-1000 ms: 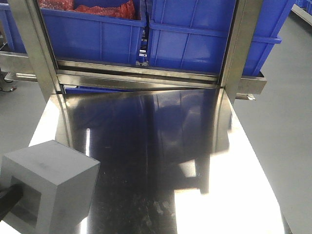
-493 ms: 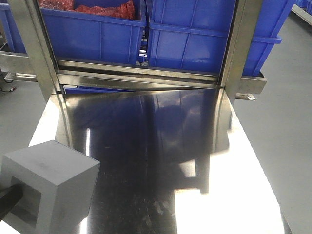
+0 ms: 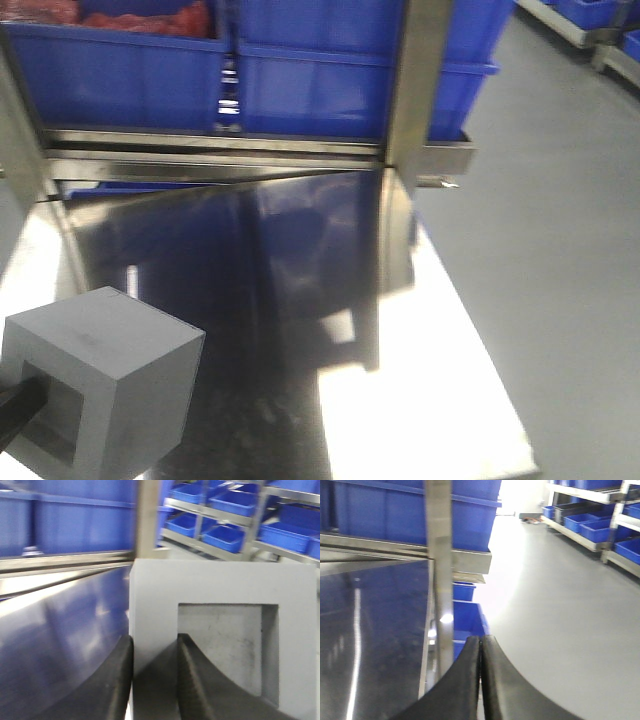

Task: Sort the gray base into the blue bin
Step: 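Turn the base away from the table while holding the block in the left gripper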

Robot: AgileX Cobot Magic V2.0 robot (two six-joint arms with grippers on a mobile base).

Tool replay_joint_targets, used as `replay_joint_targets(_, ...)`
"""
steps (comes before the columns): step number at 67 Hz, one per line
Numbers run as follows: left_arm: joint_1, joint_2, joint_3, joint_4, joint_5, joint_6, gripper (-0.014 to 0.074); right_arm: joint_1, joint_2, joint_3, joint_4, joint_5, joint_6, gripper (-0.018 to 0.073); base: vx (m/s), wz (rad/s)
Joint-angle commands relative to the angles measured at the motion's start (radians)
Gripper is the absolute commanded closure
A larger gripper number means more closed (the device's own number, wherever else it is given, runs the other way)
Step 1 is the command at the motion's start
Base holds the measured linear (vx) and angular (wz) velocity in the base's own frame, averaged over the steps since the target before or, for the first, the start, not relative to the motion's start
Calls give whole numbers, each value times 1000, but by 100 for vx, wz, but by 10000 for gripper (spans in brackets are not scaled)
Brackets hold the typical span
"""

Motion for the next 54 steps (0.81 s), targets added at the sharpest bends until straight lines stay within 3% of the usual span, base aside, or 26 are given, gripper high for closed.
replay_joint_targets(1,-5,6,-30,-5,-111,-4,603,-2,-7,6,-9,-79,-12,564,-9,-54)
replay_joint_targets(54,-5,6,-30,-5,-111,-4,603,-2,-7,6,-9,-79,-12,564,-11,-71)
